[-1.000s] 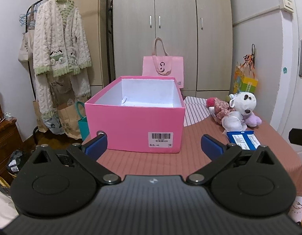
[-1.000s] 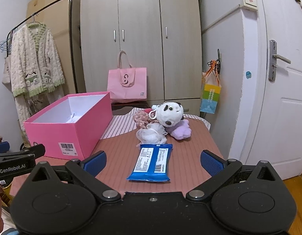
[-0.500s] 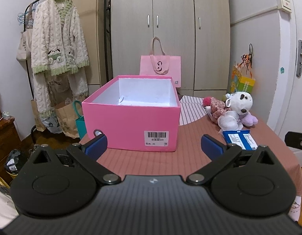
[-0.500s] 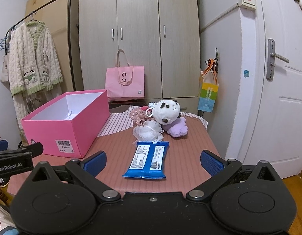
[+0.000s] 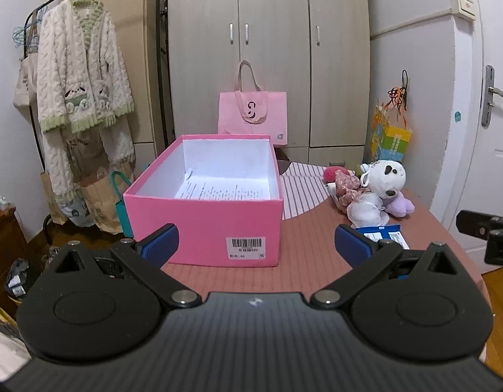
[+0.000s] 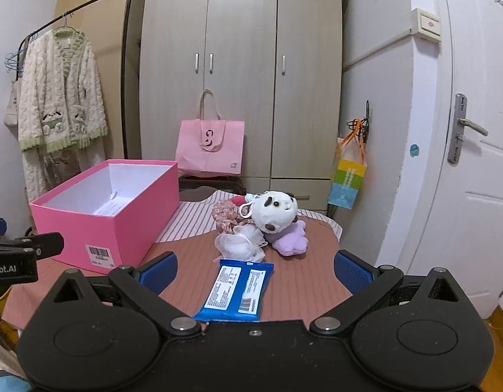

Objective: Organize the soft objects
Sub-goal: 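Move the right tool toward the blue snack packet on the table, then close the right tool on the blue snack packet and lift it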

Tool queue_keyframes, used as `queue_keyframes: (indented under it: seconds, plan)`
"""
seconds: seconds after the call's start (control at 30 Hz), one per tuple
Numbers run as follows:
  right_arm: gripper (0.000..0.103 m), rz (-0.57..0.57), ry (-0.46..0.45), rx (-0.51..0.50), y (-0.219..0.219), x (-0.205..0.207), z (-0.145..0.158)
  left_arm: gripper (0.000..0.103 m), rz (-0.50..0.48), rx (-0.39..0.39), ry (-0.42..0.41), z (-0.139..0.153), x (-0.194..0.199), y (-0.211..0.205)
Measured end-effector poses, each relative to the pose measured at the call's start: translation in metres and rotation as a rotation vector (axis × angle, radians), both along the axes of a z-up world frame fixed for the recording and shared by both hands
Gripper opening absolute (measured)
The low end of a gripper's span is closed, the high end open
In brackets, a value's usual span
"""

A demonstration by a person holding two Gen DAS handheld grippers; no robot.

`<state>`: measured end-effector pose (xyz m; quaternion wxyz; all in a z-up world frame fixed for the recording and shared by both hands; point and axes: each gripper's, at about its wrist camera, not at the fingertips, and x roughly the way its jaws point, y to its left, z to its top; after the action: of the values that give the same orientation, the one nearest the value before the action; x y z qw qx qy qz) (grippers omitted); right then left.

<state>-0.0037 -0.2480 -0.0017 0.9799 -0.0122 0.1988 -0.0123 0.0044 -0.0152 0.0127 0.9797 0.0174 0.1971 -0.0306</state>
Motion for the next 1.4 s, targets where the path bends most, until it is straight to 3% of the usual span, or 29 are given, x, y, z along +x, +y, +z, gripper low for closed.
queue_keyframes:
  seconds: [0.23,0.57,1.0,1.23,1.4]
  plan:
    - [0.103,0.044,0.011,0.013,-0.007,0.004,0.01,0.103,-0.045,0.013,0.009,0.014,0.003,0.001]
    - [0.103,0.13,0.009,-0.005,0.0,0.008,0.021,0.103,-0.1,-0.004,0.096,0.021,0.015,0.0]
    - [0.103,0.195,0.014,-0.042,0.005,0.018,0.013,0.103,-0.147,0.014,0.125,0.018,0.037,-0.012]
    - [0.103,0.277,-0.078,0.003,-0.007,0.031,-0.006,0.103,-0.19,0.006,0.129,0.008,0.064,-0.029]
    - [0.103,0.321,0.041,0.003,-0.011,0.063,-0.035,0.103,-0.197,-0.029,0.165,-0.008,0.093,-0.041]
